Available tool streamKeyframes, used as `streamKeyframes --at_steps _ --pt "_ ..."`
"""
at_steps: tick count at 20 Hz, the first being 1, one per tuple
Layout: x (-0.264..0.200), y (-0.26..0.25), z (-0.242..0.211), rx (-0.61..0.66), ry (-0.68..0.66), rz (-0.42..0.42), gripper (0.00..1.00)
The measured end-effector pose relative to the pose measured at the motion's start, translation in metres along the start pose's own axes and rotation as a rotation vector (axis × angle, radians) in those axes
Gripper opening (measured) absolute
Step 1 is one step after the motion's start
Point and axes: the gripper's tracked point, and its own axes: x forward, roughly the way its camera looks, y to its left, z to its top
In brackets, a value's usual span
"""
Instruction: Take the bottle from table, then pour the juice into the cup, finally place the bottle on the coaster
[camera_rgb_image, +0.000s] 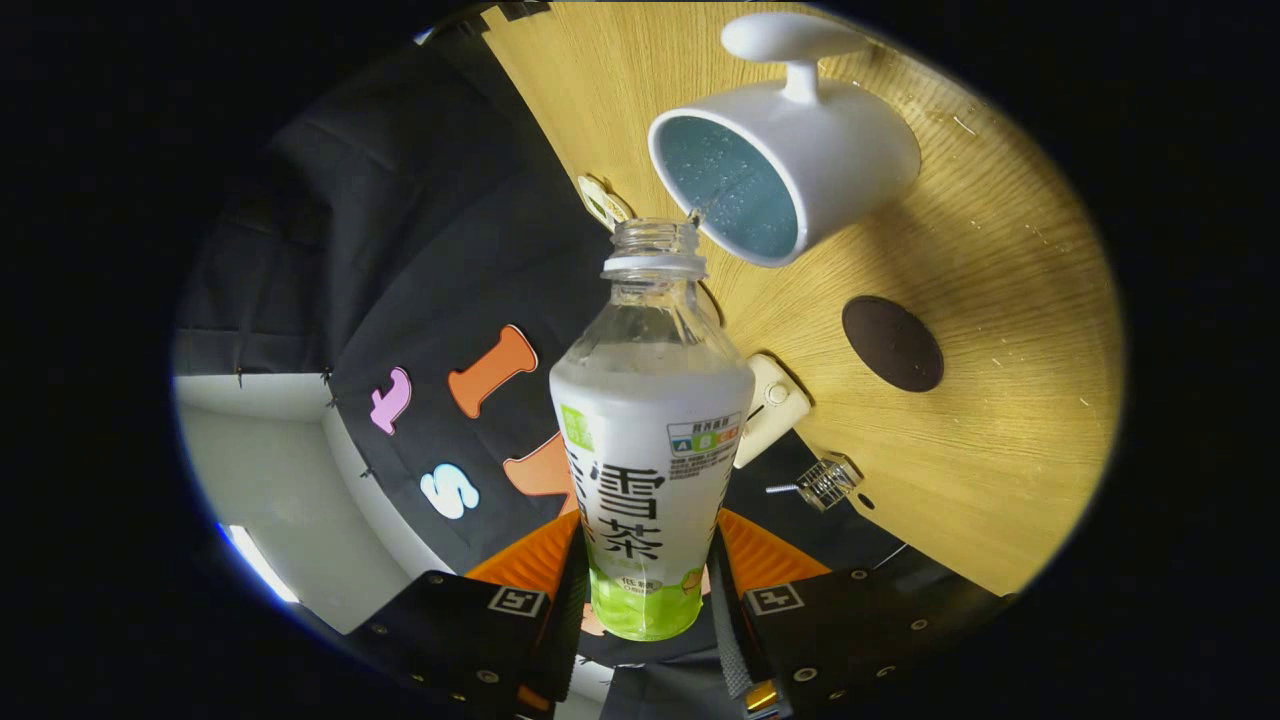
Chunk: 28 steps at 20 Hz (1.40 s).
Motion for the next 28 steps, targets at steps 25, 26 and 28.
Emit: streamKeyframes --at_steps 25,26,28 --pt "0.009 -0.047 0.012 -0.742 0.017 -0.034 0.58" --pt "0.009 -0.047 0.016 -0.818 -0.002 -0.032 0.58" --pt "0.011 -0.047 0.019 -1.009 -0.015 -0.058 0.58"
